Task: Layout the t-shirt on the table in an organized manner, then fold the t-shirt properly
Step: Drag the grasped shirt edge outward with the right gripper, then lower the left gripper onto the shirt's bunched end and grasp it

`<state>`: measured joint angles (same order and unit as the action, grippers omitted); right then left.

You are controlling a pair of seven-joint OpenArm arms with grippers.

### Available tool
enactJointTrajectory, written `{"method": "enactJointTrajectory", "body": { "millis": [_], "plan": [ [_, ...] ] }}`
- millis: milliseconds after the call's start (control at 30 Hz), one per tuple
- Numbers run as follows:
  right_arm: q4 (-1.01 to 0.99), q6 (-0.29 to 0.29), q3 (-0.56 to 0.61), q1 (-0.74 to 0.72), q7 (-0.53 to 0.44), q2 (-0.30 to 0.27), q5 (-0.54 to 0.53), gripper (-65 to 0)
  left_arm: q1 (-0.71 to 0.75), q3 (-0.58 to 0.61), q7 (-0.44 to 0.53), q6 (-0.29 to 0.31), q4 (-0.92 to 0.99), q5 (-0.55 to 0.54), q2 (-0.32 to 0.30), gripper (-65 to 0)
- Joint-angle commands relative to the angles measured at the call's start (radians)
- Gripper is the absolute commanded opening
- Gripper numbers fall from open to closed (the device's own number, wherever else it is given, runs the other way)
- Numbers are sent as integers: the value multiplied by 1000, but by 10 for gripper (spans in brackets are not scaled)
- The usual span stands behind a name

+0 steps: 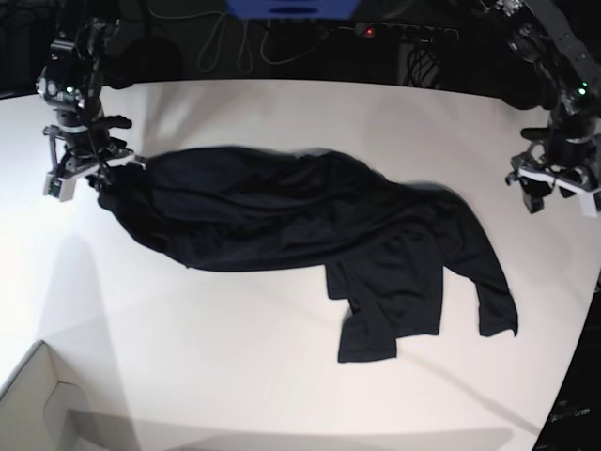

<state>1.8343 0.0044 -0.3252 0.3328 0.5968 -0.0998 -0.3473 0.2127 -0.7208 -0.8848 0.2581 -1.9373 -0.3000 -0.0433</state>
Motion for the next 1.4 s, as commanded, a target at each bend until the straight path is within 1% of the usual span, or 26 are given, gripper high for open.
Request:
{"method": "enactJointTrajectory", "body": {
  "millis": [0,100,200,300,400,533,800,1033,1233,1367],
  "plan": [
    [21,1,-5,12,-24,-7,-9,-492,-9,34,23,-1,-20,-14,-7,-243],
    [40,1,-13,29,-24,-7,-9,-431,-25,132,23,-4,-17,-12,-7,-183],
    [57,1,-39,48,-24,-4,-11,-412,-66,215,23,-6,-11,-11,-4,-130],
    [58,1,-39,62,-24,-2,-11,-414,-114,284,23,-7,52,-11,1,-117],
    [58,1,-39,71,-24,-2,-11,-414,-172,335,23,-7,169,-11,1,-117],
    [58,1,-39,93,-24,-2,-11,-414,-235,346,25,-7,298,-11,3,-117],
    [57,1,-39,98,-24,-5,-9,-414,-315,346,25,-7,450,-11,3,-119],
    [52,1,-39,96,-24,-5,-9,-414,-312,347,25,-7,480,-11,3,-120],
    [51,1,-39,91,-24,-4,-8,-414,-319,347,25,-6,562,-18,3,-121],
    [49,1,-39,91,-24,-4,-8,-414,-319,347,25,-3,560,-20,6,-121]
  ]
}}
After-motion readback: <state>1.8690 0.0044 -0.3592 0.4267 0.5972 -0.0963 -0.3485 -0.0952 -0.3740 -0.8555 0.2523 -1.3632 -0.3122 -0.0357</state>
